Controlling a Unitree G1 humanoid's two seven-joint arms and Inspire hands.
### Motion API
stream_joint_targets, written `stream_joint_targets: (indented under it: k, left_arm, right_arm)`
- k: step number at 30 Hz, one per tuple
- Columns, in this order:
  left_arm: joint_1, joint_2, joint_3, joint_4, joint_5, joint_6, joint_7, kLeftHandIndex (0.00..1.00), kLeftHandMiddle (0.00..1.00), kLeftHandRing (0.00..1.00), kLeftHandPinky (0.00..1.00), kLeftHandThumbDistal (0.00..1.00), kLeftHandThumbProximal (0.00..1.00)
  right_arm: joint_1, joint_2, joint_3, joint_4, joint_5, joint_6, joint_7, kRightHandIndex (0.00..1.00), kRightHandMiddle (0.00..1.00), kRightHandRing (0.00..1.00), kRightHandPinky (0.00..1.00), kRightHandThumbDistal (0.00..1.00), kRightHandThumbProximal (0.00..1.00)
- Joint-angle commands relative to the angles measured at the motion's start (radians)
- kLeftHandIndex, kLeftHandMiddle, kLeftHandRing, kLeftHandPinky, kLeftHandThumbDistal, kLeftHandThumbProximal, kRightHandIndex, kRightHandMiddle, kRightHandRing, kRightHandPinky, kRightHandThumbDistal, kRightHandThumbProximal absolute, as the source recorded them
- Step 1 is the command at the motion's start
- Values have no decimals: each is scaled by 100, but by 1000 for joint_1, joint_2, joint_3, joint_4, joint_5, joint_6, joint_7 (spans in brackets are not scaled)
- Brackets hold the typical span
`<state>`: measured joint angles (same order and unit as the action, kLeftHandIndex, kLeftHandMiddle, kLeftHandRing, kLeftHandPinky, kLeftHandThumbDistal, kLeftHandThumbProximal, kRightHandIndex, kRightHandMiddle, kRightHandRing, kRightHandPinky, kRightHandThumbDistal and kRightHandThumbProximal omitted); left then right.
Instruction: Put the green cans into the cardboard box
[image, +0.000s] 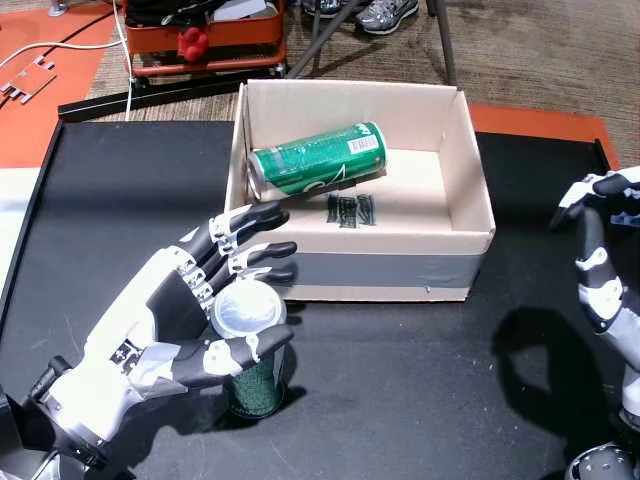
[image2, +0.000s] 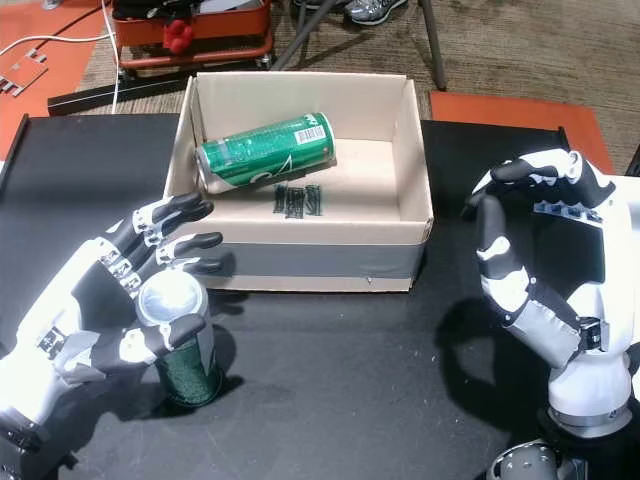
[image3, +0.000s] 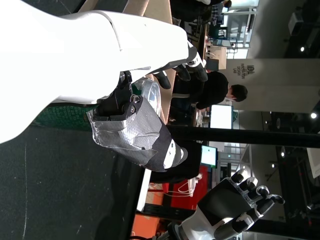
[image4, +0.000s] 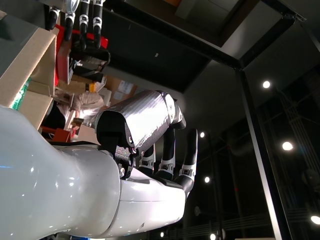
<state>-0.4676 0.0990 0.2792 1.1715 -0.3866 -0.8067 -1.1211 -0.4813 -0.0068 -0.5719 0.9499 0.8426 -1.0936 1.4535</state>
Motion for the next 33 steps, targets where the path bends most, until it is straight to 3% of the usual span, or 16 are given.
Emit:
stream_joint_targets:
  k: [1, 14, 18, 23, 33]
  left_arm:
    - [14, 4, -4, -1, 19, 15, 0, 79, 85, 91, 89, 80, 0]
    - [13, 8, -17, 7, 30, 39, 16, 80, 85, 91, 89, 78, 0]
    - [10, 20, -37, 15, 57, 33, 41, 79, 84, 90, 87, 84, 6]
    - [0, 37, -53, 41, 112, 27, 102, 76, 81, 86, 85, 82, 0]
    - [-14, 41, -54, 64, 126, 37, 118, 75, 81, 85, 84, 78, 0]
  right_arm:
    - [-6, 3, -7, -1, 2, 6, 2, 30, 34, 42, 52, 59, 0]
    - [-5, 7, -9, -7, 3, -6, 9, 30, 34, 43, 53, 60, 1]
    - [0, 5, -4, -8, -6, -1, 0, 30, 34, 43, 53, 61, 0]
    - [4, 10, -3, -15, -4, 3, -3, 29, 34, 42, 53, 64, 0]
    - [5, 10, 0, -23, -2, -6, 1, 29, 34, 43, 54, 60, 0]
